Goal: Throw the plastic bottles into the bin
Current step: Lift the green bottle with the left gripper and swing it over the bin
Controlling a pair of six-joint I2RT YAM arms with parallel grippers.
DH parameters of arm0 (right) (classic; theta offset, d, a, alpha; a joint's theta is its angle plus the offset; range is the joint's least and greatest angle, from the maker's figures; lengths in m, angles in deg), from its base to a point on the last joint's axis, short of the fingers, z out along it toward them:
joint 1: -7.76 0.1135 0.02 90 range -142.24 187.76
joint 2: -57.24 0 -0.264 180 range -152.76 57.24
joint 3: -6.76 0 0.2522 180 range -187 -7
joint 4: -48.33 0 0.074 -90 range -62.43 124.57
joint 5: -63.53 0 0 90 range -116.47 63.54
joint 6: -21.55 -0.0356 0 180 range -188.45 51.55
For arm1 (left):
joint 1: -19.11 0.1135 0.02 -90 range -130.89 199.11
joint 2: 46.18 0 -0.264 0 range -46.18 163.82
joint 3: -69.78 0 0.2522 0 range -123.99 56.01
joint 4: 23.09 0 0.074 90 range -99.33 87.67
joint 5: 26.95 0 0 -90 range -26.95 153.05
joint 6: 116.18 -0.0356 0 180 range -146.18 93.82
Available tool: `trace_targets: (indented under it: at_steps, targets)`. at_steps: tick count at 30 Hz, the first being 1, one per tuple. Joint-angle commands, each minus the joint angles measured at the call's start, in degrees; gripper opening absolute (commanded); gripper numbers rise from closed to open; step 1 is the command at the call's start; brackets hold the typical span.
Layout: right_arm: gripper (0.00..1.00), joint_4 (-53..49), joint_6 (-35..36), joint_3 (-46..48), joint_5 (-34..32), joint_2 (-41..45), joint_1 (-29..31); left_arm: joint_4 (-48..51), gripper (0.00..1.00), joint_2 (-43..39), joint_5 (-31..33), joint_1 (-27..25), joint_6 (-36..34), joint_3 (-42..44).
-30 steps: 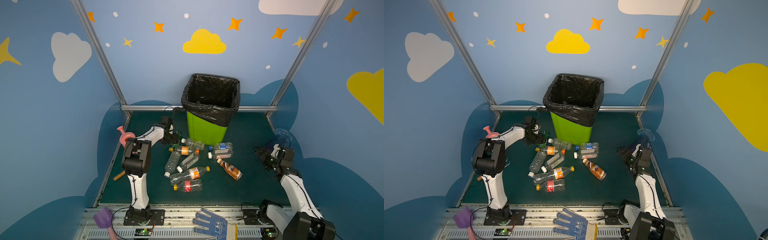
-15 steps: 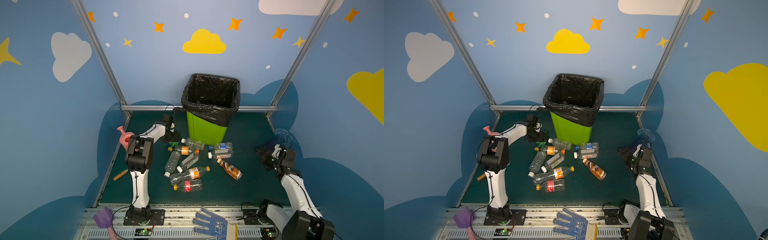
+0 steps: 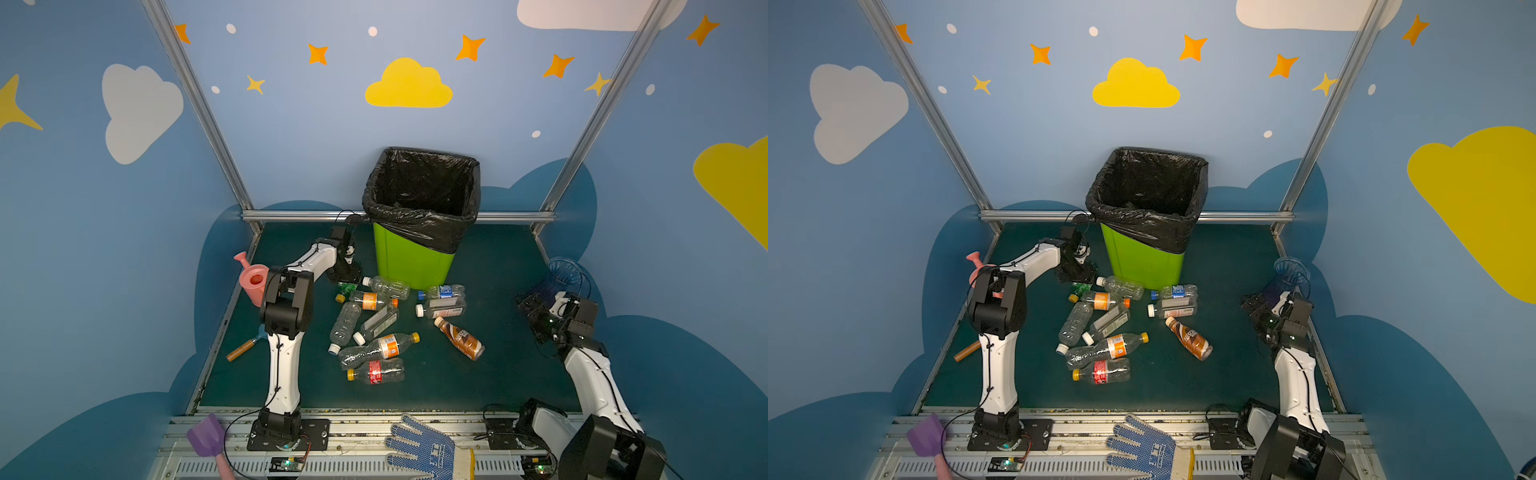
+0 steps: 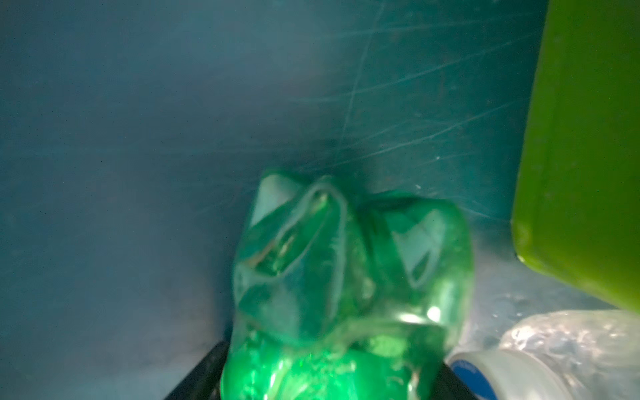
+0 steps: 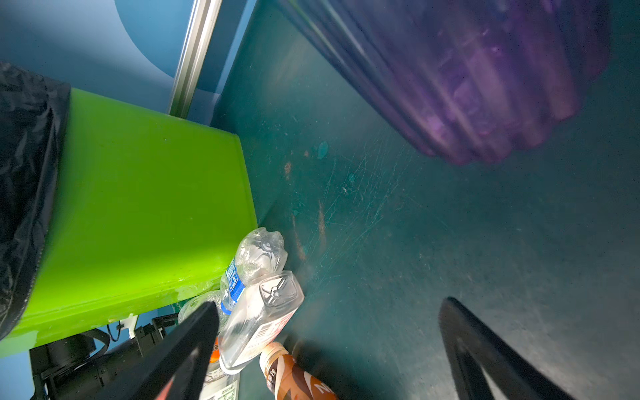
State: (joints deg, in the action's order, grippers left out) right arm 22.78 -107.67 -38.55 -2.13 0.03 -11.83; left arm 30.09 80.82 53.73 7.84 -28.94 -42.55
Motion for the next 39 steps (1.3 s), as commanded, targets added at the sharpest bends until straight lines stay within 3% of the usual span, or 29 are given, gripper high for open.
trace_targets:
  at_steps: [1, 6, 14, 22, 28, 32, 36, 39]
  targets:
    - [0.98, -0.8, 0.1, 0.0, 1.5, 0.2, -0.9, 2.8, 0.66, 0.1, 1.0, 0.0, -0.5, -0.5]
    - [0.98, -0.6, -0.1, 0.6, 2.3, 0.4, -1.7, 2.2, 0.51, -1.8, 0.2, 0.3, 1.0, -0.5]
    - [0.98, -0.7, -0.2, 0.7, 3.3, 1.0, -2.3, 0.4, 0.46, -9.7, 0.1, 3.3, 5.2, -0.6]
    - [0.98, -0.9, -0.8, -0.7, 5.3, 0.9, -2.4, -3.4, 0.47, -28.9, -1.5, 10.4, 12.1, -4.9]
    - [0.98, -1.3, -0.9, -1.5, 5.2, 1.6, -2.5, -25.9, 0.57, -51.4, 4.2, 12.5, 15.1, 1.1]
    - [0.98, -1.3, -1.5, -1.5, 5.7, 2.3, -2.7, -36.1, 0.59, -59.9, 5.6, 12.4, 18.7, 3.4]
    - [0.98, -2.0, -1.5, -1.7, 6.3, 3.4, -2.8, -44.9, 0.58, -57.8, -1.2, 11.4, 25.8, 5.1]
    - [0.98, -2.2, -1.6, -1.8, 6.9, 4.4, -2.9, -39.2, 0.59, -46.9, -6.7, 4.8, 27.0, -3.5]
